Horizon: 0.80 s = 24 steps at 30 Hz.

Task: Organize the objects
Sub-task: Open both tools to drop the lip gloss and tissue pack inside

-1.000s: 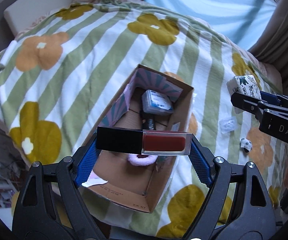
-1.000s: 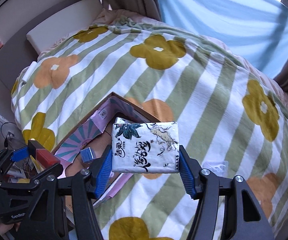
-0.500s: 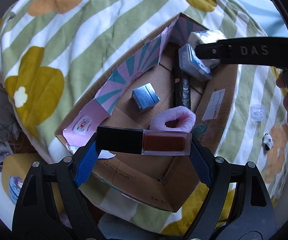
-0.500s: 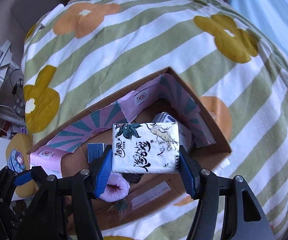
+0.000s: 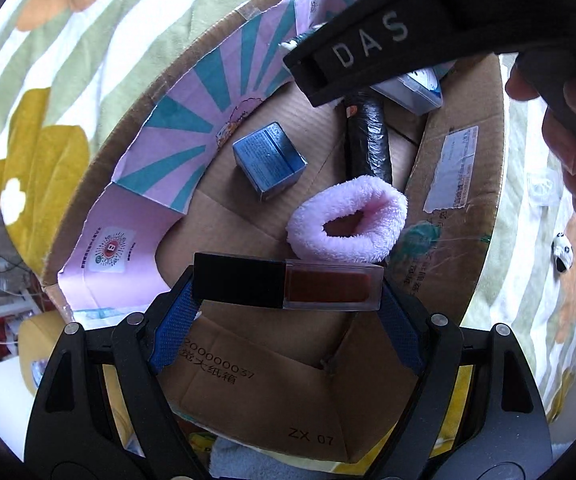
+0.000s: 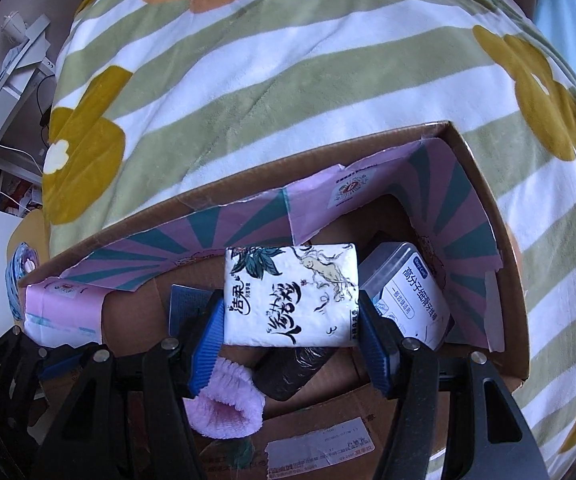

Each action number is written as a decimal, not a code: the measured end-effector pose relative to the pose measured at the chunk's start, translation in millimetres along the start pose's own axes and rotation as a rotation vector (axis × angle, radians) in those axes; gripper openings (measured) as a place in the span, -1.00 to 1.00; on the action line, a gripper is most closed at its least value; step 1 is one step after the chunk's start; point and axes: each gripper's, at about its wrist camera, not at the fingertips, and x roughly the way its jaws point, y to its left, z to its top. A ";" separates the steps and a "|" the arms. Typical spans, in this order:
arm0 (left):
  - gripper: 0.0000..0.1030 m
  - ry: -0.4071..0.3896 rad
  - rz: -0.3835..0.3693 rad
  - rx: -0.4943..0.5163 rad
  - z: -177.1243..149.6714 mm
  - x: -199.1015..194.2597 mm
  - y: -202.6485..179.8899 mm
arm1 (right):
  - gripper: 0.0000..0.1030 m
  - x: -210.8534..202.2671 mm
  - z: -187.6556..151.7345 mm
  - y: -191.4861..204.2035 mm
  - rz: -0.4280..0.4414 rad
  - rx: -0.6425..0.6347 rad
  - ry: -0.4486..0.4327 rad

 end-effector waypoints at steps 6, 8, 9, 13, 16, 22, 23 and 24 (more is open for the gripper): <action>1.00 -0.013 0.023 0.038 -0.3 -8.5 -13.7 | 0.90 1.1 0.5 1.2 0.095 0.019 0.025; 1.00 -0.011 0.020 0.031 -1.8 -10.2 -17.0 | 0.99 0.0 -1.1 3.0 0.109 0.015 0.016; 1.00 -0.010 0.021 0.024 -2.7 -10.1 -17.8 | 0.99 0.0 -2.1 5.0 0.109 0.007 0.018; 1.00 -0.007 0.002 0.005 -9.3 -11.4 -21.3 | 0.99 -1.0 -6.0 11.9 0.080 -0.018 0.016; 1.00 -0.007 -0.001 0.019 -14.1 -14.0 -27.4 | 0.99 -3.1 -9.3 14.4 0.074 -0.024 0.024; 1.00 -0.023 -0.018 0.001 -24.0 -24.2 -33.7 | 0.99 -13.3 -14.2 15.5 0.072 -0.018 0.031; 1.00 -0.029 -0.020 0.000 -25.4 -27.0 -34.6 | 0.99 -16.0 -14.8 16.0 0.066 -0.018 0.029; 1.00 -0.033 -0.021 -0.001 -26.7 -29.8 -35.5 | 0.99 -18.7 -15.6 16.8 0.061 -0.018 0.027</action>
